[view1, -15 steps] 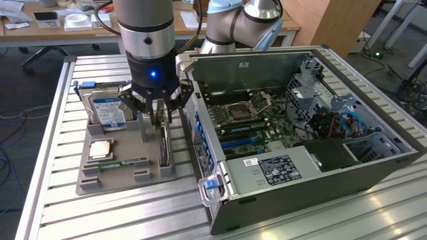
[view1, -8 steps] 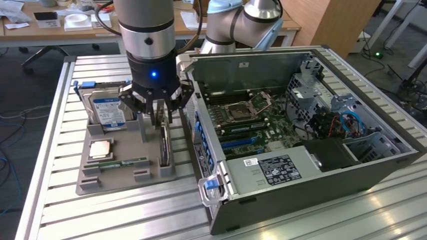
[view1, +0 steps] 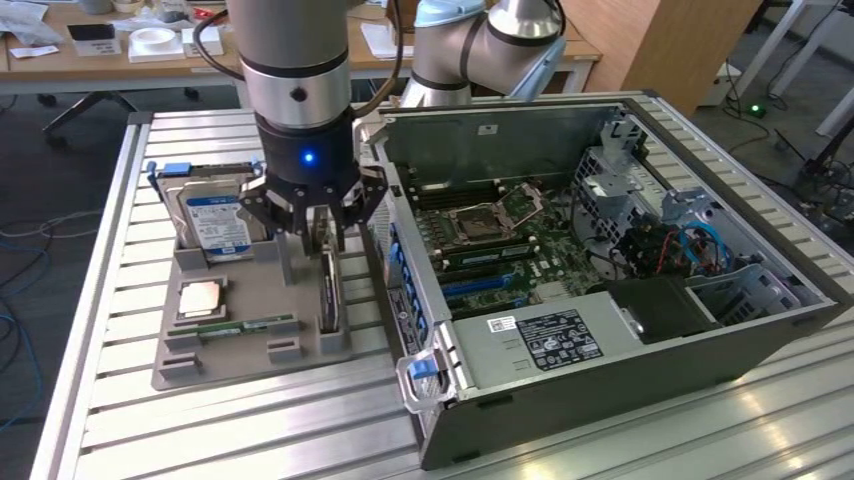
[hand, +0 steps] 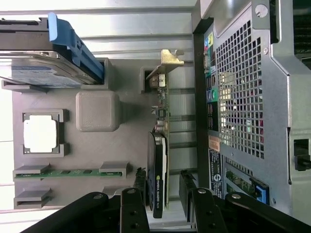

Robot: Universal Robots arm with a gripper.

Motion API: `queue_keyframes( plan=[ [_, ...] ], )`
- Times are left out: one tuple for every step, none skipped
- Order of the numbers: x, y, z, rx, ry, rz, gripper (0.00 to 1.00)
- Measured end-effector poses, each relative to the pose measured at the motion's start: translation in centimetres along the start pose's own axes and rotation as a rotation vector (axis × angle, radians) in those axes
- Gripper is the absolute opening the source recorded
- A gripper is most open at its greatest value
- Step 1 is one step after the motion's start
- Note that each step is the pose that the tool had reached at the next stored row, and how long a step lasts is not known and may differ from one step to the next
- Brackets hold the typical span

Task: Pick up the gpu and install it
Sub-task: 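Pick up the gpu and move the gpu toward the slot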

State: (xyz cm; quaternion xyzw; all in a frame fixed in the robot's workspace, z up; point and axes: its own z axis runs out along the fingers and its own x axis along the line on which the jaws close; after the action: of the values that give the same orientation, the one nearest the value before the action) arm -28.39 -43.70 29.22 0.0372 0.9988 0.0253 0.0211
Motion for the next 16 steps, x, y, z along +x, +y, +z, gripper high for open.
queue_keyframes(
  plan=[
    [0.00, 0.00, 0.04, 0.0000, 0.0001, 0.000, 0.42],
    [0.00, 0.00, 0.03, 0.0002, 0.0002, 0.000, 0.42],
    [0.00, 0.00, 0.03, 0.0002, 0.0002, 0.000, 0.42],
    [0.00, 0.00, 0.04, 0.0002, 0.0002, 0.000, 0.42],
    [0.01, -0.01, 0.04, 0.0001, 0.0001, 0.000, 0.42],
    [0.00, 0.00, 0.05, 0.0000, 0.0000, 0.000, 0.42],
    [0.00, 0.00, 0.05, 0.0001, 0.0001, 0.000, 0.42],
    [0.01, 0.00, 0.06, 0.0001, 0.0001, 0.000, 0.42],
    [0.01, 0.00, 0.07, 0.0001, 0.0000, 0.000, 0.42],
    [0.01, -0.01, 0.07, 0.0000, 0.0001, 0.000, 0.42],
    [0.01, -0.01, 0.08, 0.0001, 0.0001, 0.000, 0.42],
    [0.01, -0.01, 0.09, 0.0000, 0.0000, 0.000, 0.42],
    [0.01, 0.00, 0.13, -0.0001, -0.0001, 0.000, 0.42],
    [0.01, -0.01, 0.21, -0.0003, -0.0003, 0.000, 0.42],
    [0.01, -0.02, 0.32, -0.0002, -0.0001, 0.000, 0.42],
    [0.02, -0.03, 0.45, 0.0000, 0.0001, 0.000, 0.42]
  ],
)
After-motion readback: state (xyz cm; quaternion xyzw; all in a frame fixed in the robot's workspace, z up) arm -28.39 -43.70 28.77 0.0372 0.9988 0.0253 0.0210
